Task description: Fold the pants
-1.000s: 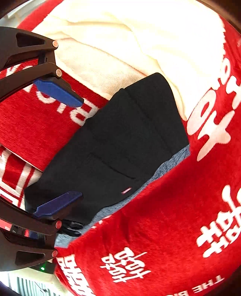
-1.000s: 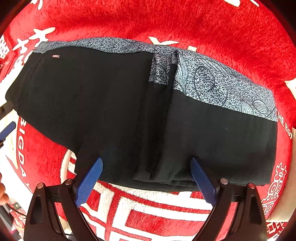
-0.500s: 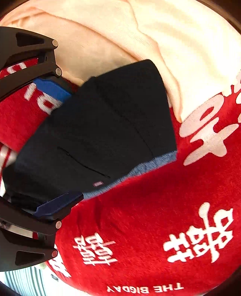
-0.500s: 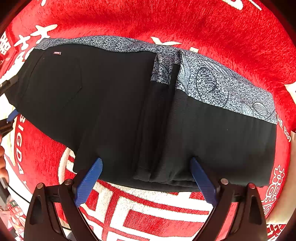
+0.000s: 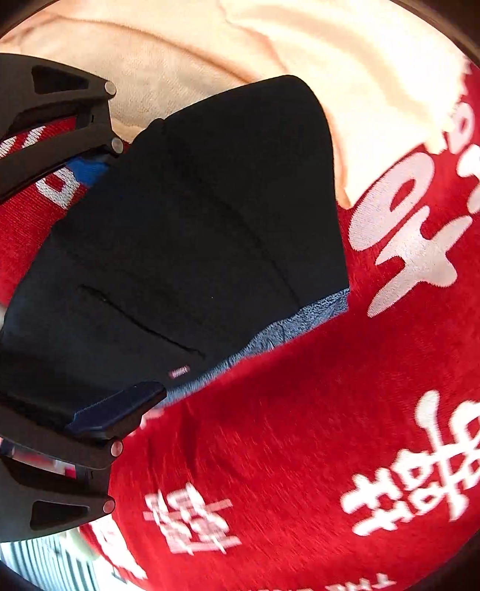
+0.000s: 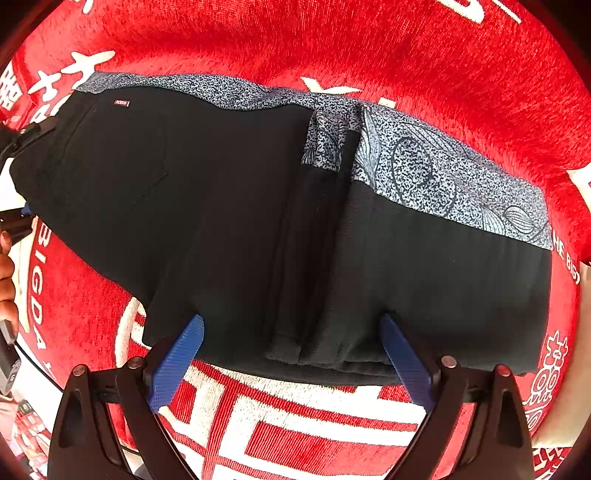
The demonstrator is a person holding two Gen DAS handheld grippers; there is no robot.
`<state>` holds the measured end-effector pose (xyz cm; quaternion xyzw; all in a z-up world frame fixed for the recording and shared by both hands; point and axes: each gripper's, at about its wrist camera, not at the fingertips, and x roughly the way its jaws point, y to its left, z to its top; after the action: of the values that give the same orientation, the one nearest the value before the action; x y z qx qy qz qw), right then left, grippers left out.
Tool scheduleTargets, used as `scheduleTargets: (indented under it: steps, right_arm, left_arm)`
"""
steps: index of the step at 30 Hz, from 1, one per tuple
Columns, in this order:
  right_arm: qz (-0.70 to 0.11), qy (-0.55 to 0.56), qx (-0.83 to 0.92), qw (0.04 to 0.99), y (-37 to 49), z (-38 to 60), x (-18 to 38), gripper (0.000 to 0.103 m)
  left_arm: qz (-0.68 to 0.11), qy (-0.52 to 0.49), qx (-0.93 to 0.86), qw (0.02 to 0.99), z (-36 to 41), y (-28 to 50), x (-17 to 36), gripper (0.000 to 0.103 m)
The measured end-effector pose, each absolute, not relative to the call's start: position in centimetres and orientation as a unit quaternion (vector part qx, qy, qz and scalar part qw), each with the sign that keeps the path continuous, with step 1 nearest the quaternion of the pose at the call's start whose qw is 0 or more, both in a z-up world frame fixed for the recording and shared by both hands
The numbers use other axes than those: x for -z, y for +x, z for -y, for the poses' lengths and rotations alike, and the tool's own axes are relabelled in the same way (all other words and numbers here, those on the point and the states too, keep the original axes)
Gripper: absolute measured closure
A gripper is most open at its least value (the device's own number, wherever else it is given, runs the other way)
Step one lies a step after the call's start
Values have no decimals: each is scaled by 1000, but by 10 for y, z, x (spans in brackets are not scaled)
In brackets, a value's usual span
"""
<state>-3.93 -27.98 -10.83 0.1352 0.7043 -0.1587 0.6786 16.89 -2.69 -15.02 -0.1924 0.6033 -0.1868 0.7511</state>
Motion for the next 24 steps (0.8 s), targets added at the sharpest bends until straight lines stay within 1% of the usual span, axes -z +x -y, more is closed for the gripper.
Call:
scheduleTargets:
  steps: [2,3,4,8,14,19,24]
  right_arm:
    - [-705,137,161,677,-38,280,107,6]
    - [-704,141,162,676,-38,281,106,6]
    - [-702,147,164,677,-36,283,104,6]
    - [-677,173,176,694,-33,298,81,6]
    - [-655,222,142,707,-11,318,46,6]
    - [-654,243,59,715,47,311,22,5]
    - [-659,240,-36,712,133,278,-1,5]
  left_arm:
    - [-604,-148,158,767,32,167,146,54]
    - [-602,-128,153,773,33,166,143,61]
    - [-599,-111,151,778,35,164,139,70]
    - [-573,-29,166,802,54,153,121,75]
    - [-494,99,195,841,99,114,86,76]
    - [-448,163,220,851,117,101,72,76]
    - [-428,188,232,853,128,94,64,76]
